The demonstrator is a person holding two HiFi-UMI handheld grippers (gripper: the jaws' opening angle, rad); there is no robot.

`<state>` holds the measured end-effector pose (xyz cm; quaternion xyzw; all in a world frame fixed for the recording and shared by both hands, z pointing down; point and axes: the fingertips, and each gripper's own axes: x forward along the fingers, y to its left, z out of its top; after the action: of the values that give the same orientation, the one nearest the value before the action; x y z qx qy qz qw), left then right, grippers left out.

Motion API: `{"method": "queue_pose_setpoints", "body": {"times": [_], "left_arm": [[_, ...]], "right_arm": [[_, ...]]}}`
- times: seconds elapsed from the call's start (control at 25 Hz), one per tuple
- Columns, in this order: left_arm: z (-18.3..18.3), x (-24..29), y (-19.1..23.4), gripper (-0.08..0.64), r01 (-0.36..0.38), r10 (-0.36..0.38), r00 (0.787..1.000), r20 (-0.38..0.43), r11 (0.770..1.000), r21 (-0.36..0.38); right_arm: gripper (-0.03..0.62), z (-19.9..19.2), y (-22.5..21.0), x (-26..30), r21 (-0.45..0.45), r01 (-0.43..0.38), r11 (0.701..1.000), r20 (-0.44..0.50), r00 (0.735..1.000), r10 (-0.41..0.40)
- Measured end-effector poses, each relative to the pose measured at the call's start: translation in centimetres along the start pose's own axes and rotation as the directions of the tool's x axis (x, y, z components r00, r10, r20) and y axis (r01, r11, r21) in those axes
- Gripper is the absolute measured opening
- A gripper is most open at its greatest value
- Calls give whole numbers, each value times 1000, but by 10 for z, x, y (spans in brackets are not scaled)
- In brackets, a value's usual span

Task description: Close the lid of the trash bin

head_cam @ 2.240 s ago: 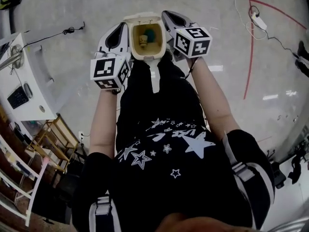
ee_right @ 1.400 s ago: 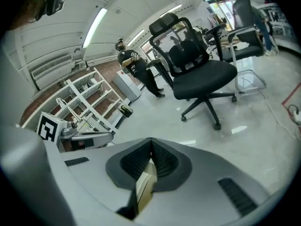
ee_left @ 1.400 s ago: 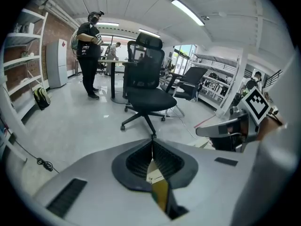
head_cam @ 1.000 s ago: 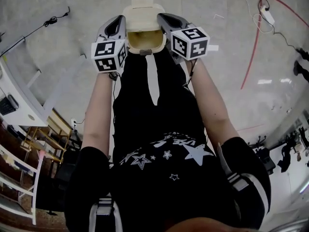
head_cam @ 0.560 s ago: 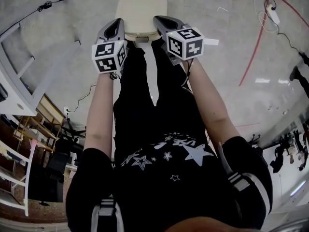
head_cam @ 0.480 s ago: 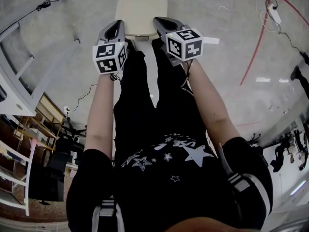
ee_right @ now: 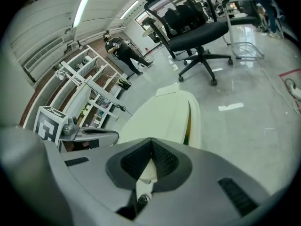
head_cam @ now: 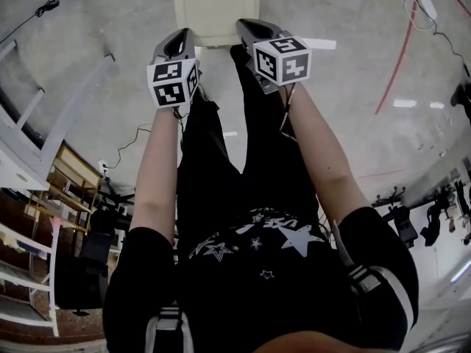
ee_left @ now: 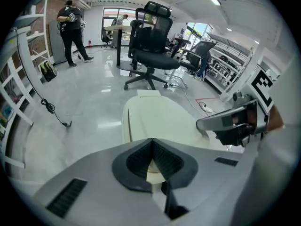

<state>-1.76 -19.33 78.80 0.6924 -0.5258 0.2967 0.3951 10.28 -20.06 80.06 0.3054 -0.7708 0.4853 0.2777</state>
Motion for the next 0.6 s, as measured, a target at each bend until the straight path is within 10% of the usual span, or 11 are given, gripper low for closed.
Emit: {"method": "queue_pose_setpoints", "body": {"times": [0.6], "left_arm": [[-41, 33, 4, 12, 26, -27, 999, 25, 999, 36]], "right_arm": [[8, -38, -7, 36, -29, 87, 996, 71, 994, -85]]}}
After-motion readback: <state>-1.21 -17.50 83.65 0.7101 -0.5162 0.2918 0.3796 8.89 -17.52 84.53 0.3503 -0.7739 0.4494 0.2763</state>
